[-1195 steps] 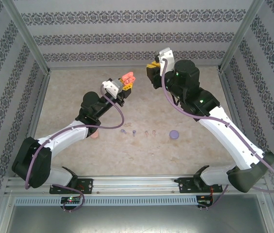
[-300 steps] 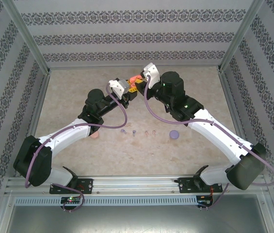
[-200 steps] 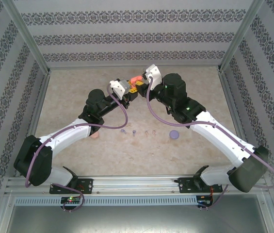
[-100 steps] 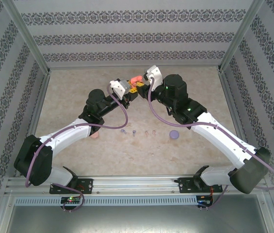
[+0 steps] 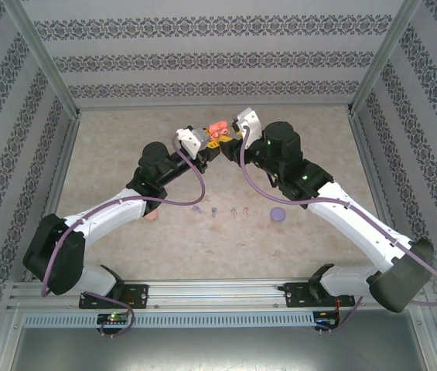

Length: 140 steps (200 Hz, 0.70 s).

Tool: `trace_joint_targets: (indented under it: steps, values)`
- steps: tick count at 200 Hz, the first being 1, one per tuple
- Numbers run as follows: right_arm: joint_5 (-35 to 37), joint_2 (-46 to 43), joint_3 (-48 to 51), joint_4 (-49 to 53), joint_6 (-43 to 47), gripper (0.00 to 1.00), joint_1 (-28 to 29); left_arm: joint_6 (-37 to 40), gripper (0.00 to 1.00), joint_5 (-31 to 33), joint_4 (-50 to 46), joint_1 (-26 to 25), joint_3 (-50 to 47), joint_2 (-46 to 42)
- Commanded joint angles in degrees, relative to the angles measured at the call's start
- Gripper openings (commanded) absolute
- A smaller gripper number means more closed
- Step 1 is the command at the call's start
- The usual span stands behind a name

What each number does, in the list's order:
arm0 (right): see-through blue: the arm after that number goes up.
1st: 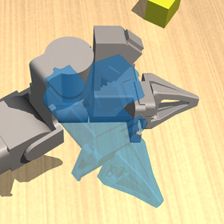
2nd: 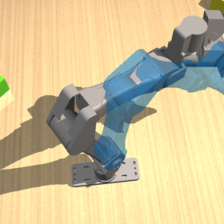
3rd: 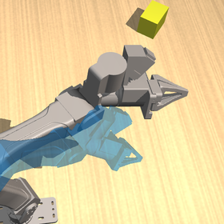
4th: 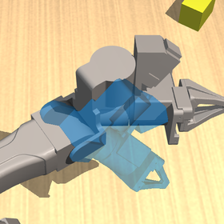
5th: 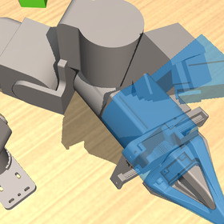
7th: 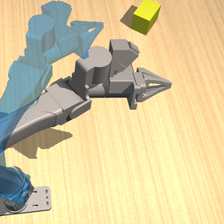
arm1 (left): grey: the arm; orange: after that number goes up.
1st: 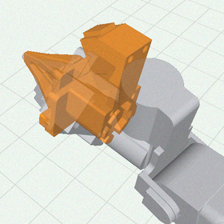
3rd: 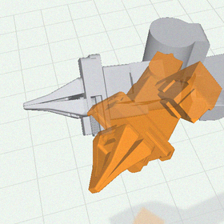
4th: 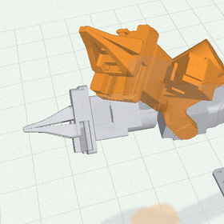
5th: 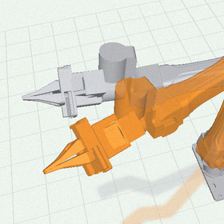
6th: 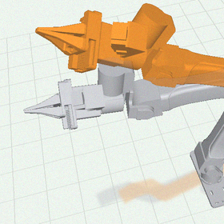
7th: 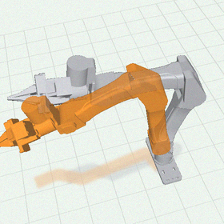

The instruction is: Insert wireless bluetooth earbuds into charging case

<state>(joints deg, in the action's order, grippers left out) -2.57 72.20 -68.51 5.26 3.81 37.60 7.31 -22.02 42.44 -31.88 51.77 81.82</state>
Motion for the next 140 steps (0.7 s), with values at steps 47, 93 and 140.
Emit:
trace_joint_targets:
  steps: [47, 93, 140]
  values:
    - [-4.22, -3.62, 1.67, 3.57, -3.18, 0.48, -0.73, 0.20, 0.00, 1.47, 5.11, -0.29, 1.93, 0.66]
    - [-6.30, -5.63, 1.71, 3.21, -5.83, 0.49, -2.99, 0.25, 0.00, 1.51, 5.22, -0.29, 1.95, 0.75]
    - [-8.36, -6.16, 0.20, 2.66, -12.07, 0.50, -7.29, 0.70, 0.00, 1.11, 5.32, -0.29, 1.70, 0.91]
